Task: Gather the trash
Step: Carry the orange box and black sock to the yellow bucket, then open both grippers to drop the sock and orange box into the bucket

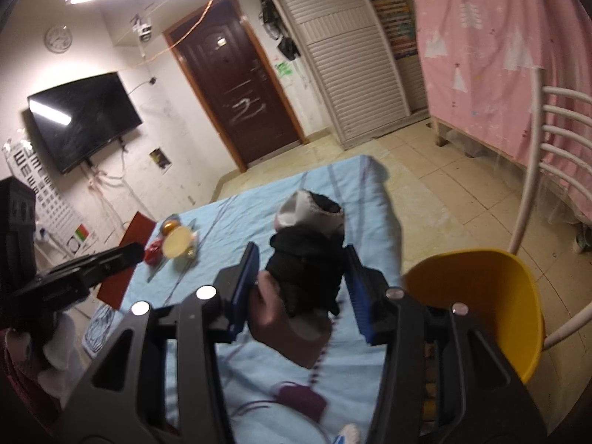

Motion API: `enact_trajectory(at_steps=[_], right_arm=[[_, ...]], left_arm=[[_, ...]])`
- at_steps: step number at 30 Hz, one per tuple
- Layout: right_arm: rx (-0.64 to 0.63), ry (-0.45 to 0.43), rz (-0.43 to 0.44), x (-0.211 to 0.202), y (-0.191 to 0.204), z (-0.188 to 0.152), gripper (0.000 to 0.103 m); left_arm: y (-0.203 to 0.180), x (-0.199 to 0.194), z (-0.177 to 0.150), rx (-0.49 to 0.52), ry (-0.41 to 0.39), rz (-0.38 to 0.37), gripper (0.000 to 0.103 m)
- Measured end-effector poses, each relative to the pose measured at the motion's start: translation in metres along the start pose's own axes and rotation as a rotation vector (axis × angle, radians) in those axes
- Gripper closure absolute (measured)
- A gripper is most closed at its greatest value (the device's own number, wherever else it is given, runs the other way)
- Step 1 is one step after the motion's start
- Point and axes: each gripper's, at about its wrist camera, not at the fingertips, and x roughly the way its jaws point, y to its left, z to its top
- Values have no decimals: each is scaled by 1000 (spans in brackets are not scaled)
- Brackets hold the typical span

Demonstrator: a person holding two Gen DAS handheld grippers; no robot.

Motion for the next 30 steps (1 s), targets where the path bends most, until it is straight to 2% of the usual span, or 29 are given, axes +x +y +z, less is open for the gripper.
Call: enact_trajectory(at_steps=[11, 12, 14, 15, 16, 22, 30], right_arm=[[71, -36, -166, -12, -69, 0, 58], [74, -36, -178, -13, -74, -1, 56], [93, -34, -200, -10, -84, -3, 43], [113, -40, -212, -10, -89, -5, 31], [129, -46, -220, -10, -94, -5, 28], [185, -84, -260, -16, -114, -7, 28], [321, -186, -300, -50, -151, -5, 23]], left_arm=[[-82, 27, 11, 125, 24, -83, 87], [-87, 28, 12, 135, 26, -88, 87], [-100, 32, 16, 153, 29, -101, 87], [-106, 33, 17, 162, 28, -108, 87], [-112, 35, 18, 171, 27, -115, 87], [-147, 62, 25, 203, 63, -164, 87], [-189, 93, 23, 224, 128, -262, 87]])
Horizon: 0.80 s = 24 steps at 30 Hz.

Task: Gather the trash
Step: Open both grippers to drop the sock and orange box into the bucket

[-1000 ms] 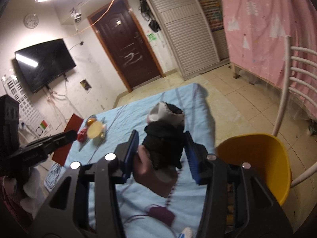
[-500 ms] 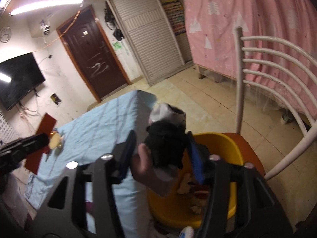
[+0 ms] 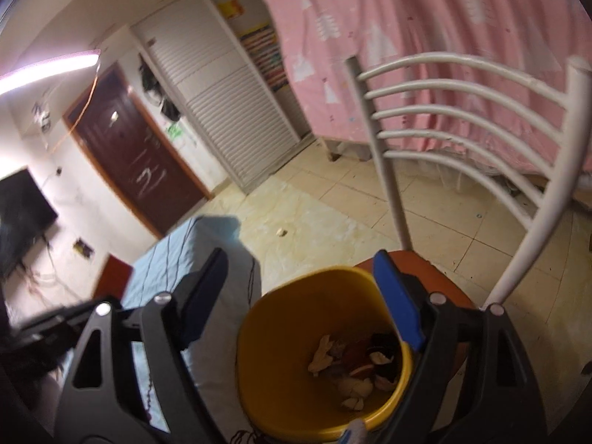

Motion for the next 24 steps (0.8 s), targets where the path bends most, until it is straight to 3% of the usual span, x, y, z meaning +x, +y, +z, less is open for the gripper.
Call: enact_trajectory(at_steps=[3, 7, 16, 24], right_arm=[[26, -15, -3, -5, -7, 3, 21], [18, -10, 7, -4, -3, 3, 20], [-26, 16, 36, 1, 17, -1, 18], [-99, 38, 60, 5, 61, -10, 15]], left_arm=[[-6, 13, 1, -6, 31, -20, 82], [-9, 19, -3, -18, 50, -35, 57], [10, 3, -8, -51, 37, -12, 57], [48, -30, -11, -109, -16, 5, 55]])
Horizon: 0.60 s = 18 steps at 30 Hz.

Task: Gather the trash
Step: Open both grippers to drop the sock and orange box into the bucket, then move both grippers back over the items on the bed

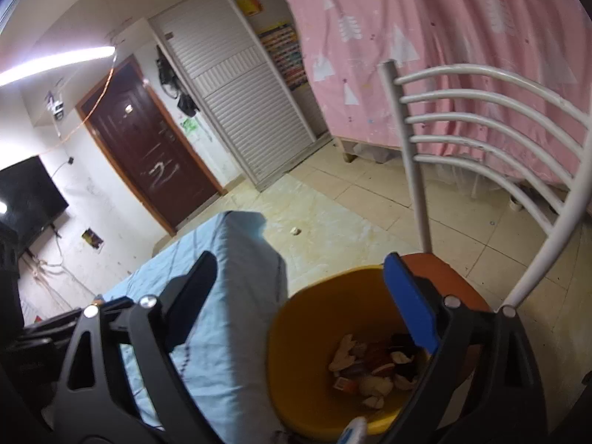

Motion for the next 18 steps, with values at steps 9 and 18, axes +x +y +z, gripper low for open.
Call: enact_trajectory(at_steps=[9, 18], right_arm=[[-115, 50, 50, 22, 71, -7, 12], [-226, 110, 110, 49, 146, -23, 11]], left_arm=[[65, -41, -7, -79, -74, 60, 48], [133, -72, -16, -181, -108, 113, 47]])
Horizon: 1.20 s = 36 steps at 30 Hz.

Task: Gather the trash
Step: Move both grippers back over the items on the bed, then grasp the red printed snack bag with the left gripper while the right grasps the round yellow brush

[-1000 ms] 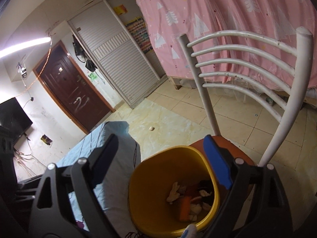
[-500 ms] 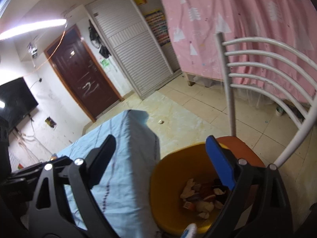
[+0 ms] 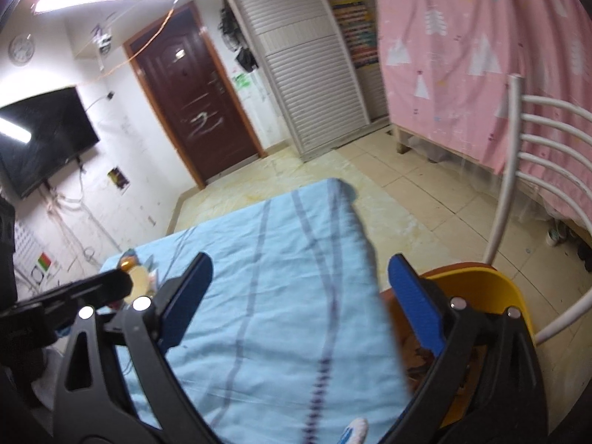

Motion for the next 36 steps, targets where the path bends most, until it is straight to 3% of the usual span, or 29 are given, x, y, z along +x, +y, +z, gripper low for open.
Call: enact_trajectory(at_steps=[9, 23, 36], right_arm=[[-138, 59, 49, 27, 68, -2, 8], [-325, 172, 143, 68, 152, -26, 7], [-426, 232, 177, 98, 190, -39, 6]], left_arm=[[69, -21, 4, -75, -35, 89, 43], [170, -34, -2, -230, -11, 267, 40], [209, -6, -15, -276, 77, 363, 38]])
